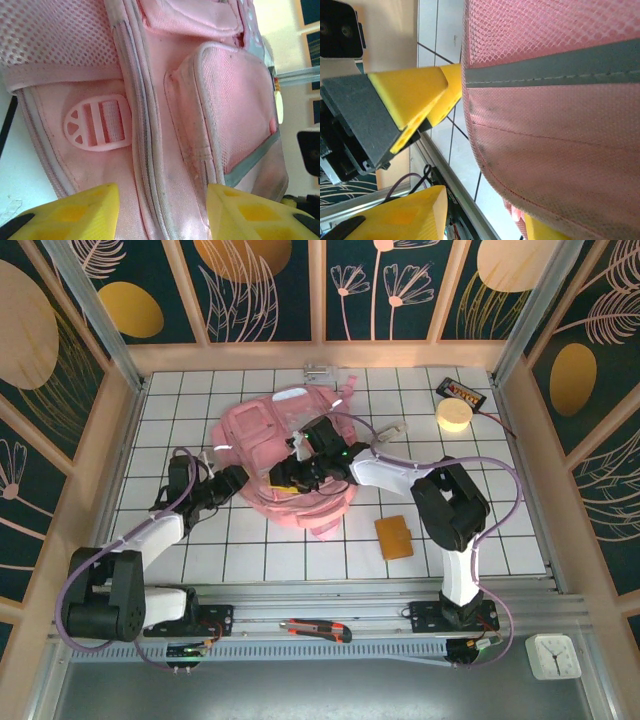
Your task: Pack the student bag
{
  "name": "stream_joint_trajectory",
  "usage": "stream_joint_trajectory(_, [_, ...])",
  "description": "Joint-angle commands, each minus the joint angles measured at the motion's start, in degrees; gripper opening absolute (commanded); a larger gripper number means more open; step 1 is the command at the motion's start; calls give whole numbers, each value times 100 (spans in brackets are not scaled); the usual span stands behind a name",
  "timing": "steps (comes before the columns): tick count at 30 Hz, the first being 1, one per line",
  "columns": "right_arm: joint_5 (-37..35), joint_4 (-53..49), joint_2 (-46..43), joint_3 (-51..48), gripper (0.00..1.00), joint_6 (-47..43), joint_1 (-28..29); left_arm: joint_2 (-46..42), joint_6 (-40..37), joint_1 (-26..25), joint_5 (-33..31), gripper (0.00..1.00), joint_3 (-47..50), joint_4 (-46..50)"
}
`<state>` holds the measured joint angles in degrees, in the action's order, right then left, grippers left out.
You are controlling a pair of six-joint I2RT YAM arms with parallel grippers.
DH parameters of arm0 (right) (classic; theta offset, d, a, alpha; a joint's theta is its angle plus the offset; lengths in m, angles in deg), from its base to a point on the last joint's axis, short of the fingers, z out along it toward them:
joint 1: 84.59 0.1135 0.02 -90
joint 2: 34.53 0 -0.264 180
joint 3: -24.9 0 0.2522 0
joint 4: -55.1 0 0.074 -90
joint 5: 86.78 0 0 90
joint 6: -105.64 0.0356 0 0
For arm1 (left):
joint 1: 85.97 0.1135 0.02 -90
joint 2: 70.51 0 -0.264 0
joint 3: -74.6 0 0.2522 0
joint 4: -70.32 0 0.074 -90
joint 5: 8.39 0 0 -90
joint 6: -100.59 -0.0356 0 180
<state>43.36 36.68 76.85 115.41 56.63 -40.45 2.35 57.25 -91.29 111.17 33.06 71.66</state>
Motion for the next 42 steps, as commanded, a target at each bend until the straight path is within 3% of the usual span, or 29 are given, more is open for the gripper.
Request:
stream_joint_trajectory(1, [-296,381,-170,-15,45,170,-84,-217,-288,-41,337,49,-6,176])
stream_joint_trajectory(6, [-529,291,-349,-158,48,322,-116,-603,-580,-45,338,55,102,401])
stream_joint_trajectory(8, [-654,182,-449,-251,57,349,-130,-742,-629,-41,304,59,169,400])
stream_joint_trajectory(9, [-789,37,-503,-259,71,350,-141,-793,-637,-46,316,61,183,370])
stream_joint_trajectory(10, [-968,-146,-567,-263,98,338,-136,-807,-641,-45,350,62,180,348])
stream_joint_trajectory(12, [-1453,-581,-717,-224,99,266,-112,-802,-734,-42,358,65,74,423])
stream_joint_trajectory(15, [-2759,-1443,-1049,-59,99,44,59,-761,-978,-37,267,70,-206,662])
stream_joint_trajectory(20, [-4703,-2986,-1472,254,99,539,56,-665,-1156,-40,164,77,-447,742])
stream_joint_trajectory(22, [-4349,-3364,-1502,277,99,794,-318,-644,-1196,-45,142,79,-503,765])
stream_joint_trajectory(24, [-3101,-2727,-1616,-15,97,476,-717,-625,-1288,-46,138,81,-581,871])
stream_joint_trajectory(25, [-2897,-2514,-1717,-151,94,488,-824,-595,-1364,-47,127,82,-642,978])
stream_joint_trajectory(31, [-2623,-2679,-1506,-70,91,451,-963,-501,-1782,-257,-186,83,-1002,1700])
stream_joint_trajectory(42, [-2262,-2419,-702,504,82,394,-995,-783,-1672,-574,-447,83,-669,1760])
